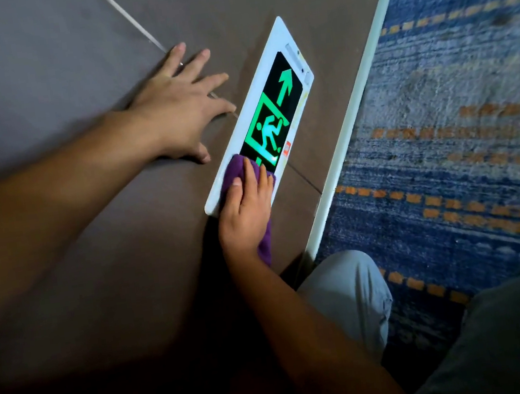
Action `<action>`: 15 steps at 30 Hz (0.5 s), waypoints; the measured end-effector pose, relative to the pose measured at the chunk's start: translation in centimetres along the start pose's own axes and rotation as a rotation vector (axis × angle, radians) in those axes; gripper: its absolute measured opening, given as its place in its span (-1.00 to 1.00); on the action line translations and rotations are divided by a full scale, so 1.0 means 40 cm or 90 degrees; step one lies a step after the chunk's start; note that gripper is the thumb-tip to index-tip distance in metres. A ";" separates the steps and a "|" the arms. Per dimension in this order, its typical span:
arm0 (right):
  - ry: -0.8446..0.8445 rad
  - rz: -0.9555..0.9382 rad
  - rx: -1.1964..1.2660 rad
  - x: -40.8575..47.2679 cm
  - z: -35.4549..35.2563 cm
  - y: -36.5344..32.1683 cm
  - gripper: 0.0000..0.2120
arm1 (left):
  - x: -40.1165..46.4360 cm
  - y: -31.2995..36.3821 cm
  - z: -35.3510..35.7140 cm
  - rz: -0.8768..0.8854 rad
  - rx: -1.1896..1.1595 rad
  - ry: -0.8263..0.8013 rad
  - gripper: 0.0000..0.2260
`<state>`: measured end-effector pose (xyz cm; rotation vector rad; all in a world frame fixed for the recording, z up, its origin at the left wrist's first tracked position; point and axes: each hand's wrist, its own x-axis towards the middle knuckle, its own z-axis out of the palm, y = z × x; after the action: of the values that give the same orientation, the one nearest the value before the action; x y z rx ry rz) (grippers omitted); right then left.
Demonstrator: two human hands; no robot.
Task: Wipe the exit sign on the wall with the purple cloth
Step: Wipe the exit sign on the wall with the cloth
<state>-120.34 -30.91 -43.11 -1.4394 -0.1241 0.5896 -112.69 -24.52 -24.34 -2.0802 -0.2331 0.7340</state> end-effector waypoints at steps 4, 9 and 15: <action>-0.024 0.184 0.045 0.068 -0.010 0.012 -0.54 | 0.047 0.030 0.001 -0.019 -0.029 -0.002 -0.11; -0.016 0.140 0.026 0.075 -0.004 0.040 -0.54 | 0.080 0.033 0.010 -0.011 -0.021 -0.002 -0.15; 0.012 0.137 -0.011 0.102 0.008 0.048 -0.55 | 0.095 0.042 0.013 -0.013 0.004 -0.006 -0.18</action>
<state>-117.58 -28.77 -45.98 -1.4846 0.0416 0.7521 -110.09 -23.54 -27.50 -2.0664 -0.2574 0.7317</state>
